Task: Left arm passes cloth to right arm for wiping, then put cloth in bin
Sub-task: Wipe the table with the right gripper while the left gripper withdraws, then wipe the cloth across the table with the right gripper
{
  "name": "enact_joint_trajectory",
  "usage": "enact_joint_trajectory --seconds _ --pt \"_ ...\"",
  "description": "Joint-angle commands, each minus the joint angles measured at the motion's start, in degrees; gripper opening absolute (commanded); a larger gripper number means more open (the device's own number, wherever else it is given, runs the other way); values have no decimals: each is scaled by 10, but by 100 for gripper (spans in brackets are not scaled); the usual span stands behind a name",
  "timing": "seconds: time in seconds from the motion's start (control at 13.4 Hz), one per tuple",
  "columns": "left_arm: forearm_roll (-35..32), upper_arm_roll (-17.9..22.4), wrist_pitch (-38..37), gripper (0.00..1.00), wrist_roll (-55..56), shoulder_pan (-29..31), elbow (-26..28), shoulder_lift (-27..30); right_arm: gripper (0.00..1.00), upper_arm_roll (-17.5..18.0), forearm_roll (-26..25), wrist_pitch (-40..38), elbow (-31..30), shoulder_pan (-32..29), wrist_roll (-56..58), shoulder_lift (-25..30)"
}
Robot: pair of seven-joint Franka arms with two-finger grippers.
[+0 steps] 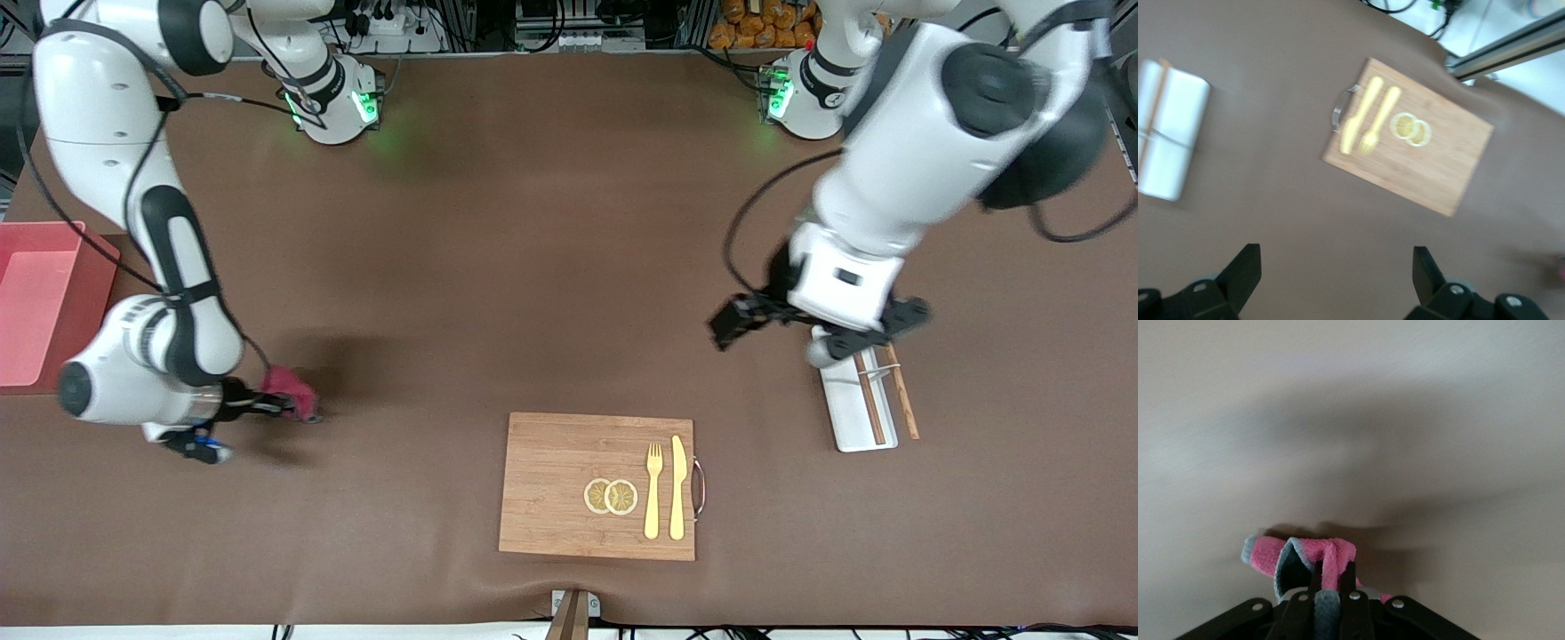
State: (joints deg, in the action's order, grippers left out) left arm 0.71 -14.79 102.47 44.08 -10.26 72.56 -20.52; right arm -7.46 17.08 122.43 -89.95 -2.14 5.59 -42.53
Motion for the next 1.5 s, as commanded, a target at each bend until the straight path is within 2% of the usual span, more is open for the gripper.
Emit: enact_joint_trajectory --seconds 0.0,0.15,0.3,0.37,0.52,0.75,0.9,1.05,1.2,1.42 --pt "-12 -5 -48 100 -85 42 20 30 0 10 -93 -5 46 -51 62 -2" --pt "-12 -5 -72 100 -143 75 21 39 0 10 -154 -4 73 -82 126 -1" --pt "-12 -4 -101 100 -188 96 21 43 0 10 -260 -5 113 -83 159 3" --pt "-12 -4 -111 100 -205 109 21 49 0 11 -302 -4 114 -81 157 4" --pt "-12 -3 -128 100 -213 116 21 52 0 12 -298 21 104 -81 135 -2" --pt "-12 -5 -136 100 -216 126 21 55 0 15 -296 92 28 -53 43 -3" --pt "-12 -4 -137 100 -218 127 21 57 0 23 -265 74 17 -21 -31 -1" --pt "-12 -4 -138 100 -237 138 21 64 0 36 -185 4 19 12 -77 4" --pt "-12 -3 -162 100 -249 144 21 72 0 37 -127 0 15 55 -120 2" --pt "-13 -3 -177 100 -250 151 22 81 0 39 -60 -2 2 130 -250 3"
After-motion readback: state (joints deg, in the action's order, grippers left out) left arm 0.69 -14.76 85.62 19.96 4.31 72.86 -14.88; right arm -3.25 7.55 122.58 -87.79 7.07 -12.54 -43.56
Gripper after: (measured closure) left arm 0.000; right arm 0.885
